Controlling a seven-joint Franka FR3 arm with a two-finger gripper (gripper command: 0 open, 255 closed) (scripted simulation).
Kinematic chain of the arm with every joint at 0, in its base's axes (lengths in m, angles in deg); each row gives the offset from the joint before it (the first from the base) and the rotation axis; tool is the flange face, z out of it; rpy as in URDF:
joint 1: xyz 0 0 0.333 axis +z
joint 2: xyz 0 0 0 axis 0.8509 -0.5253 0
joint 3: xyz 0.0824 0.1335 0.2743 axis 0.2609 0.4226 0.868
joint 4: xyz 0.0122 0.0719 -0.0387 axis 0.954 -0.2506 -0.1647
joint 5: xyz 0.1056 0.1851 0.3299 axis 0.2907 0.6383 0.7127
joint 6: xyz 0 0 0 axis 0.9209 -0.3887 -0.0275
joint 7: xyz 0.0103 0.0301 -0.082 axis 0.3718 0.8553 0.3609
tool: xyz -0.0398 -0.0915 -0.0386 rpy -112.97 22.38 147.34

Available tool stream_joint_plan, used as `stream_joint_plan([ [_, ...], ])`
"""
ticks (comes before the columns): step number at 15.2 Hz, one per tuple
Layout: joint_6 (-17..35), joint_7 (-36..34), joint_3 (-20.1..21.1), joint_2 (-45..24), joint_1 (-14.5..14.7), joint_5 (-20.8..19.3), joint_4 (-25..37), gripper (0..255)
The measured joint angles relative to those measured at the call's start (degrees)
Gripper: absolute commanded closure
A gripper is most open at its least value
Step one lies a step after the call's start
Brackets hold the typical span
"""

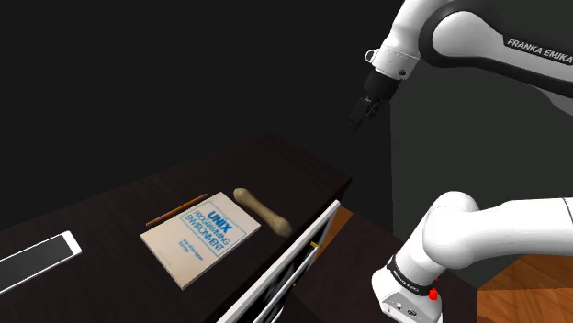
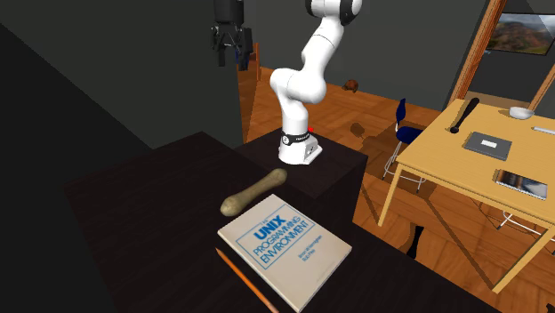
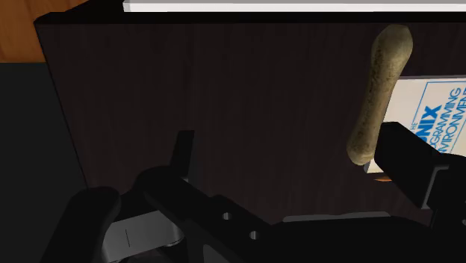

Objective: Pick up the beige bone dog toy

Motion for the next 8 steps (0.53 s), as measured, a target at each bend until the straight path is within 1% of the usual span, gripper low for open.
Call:
stream_joint_plan([
  [2,0.8,-0.4,0.5,-0.3,0.1,0.2,-0.6,0],
  [4,3.3,-1.9,2.0,-1.4,0.4,1.0,-1.8,0],
  [8,9.1,-6.3,6.6,-3.5,1.6,3.3,-5.4,0],
])
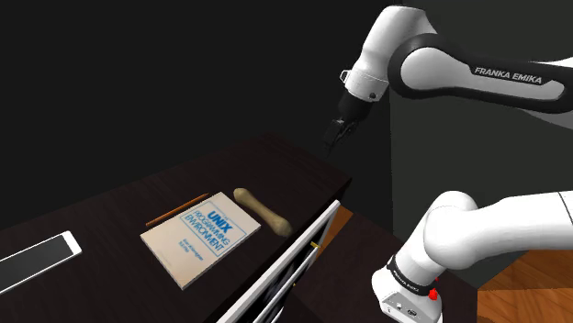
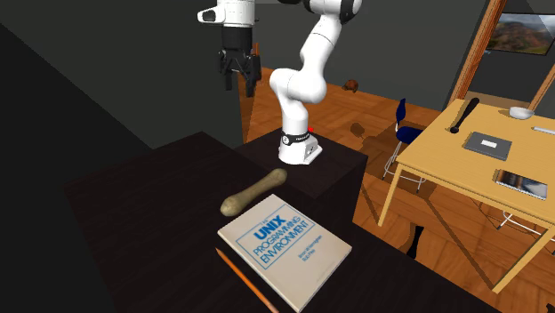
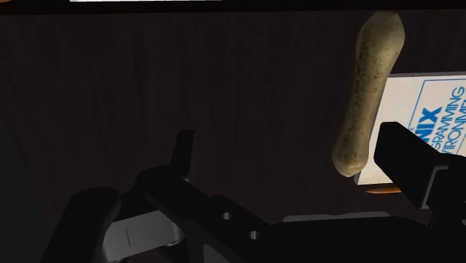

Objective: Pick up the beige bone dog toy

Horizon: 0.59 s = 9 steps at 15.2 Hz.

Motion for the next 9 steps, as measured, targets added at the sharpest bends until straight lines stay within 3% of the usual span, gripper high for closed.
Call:
stream_joint_plan([
  [9,14.1,-9.1,9.8,-11.1,1.3,2.8,-2.6,0],
])
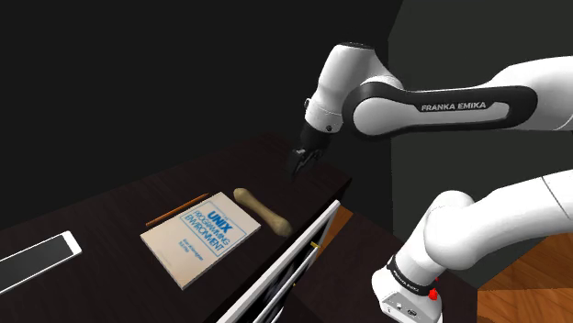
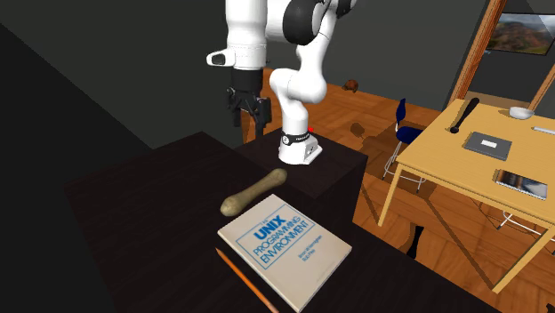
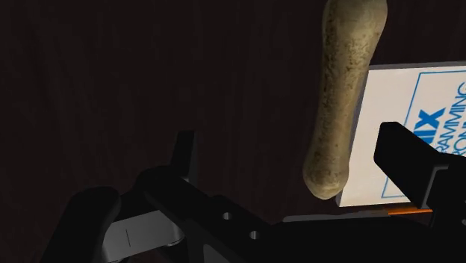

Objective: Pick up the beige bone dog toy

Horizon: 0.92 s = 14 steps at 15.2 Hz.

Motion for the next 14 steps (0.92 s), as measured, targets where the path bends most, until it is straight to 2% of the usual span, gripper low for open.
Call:
stream_joint_plan([
  [8,12.6,-10.7,9.4,-15.8,-1.2,-3.2,3.1,0],
  [14,17.5,-13.5,11.2,-20.6,-1.8,-5.3,2.6,0],
])
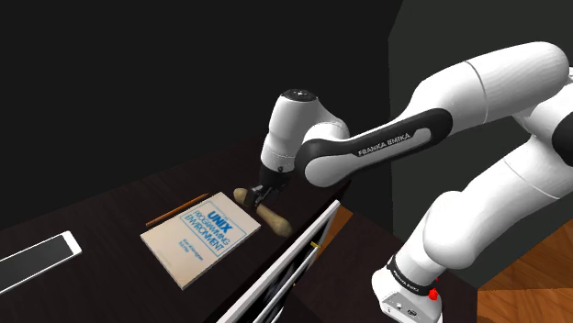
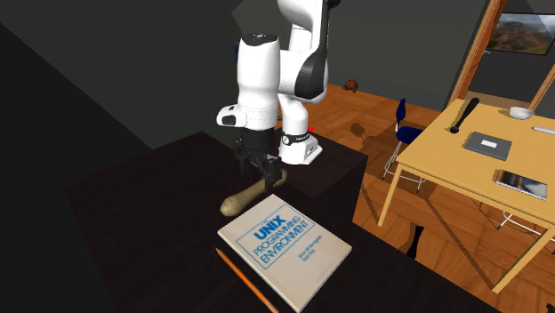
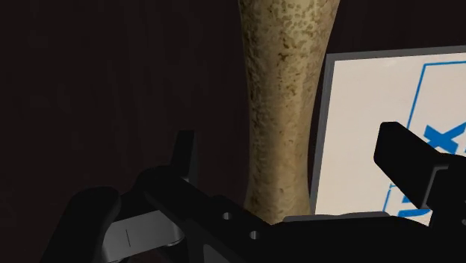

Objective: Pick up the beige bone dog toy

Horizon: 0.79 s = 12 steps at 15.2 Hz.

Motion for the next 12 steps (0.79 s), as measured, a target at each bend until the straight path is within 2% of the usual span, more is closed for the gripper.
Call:
stream_joint_plan([
  [3,2.7,-0.8,0.5,-1.6,-0.2,-0.8,-1.3,0],
  [4,2.9,-0.8,0.5,-1.7,-0.2,-0.9,-1.4,255],
  [12,3.2,-0.9,0.5,-1.8,-0.3,-1.0,-1.4,255],
])
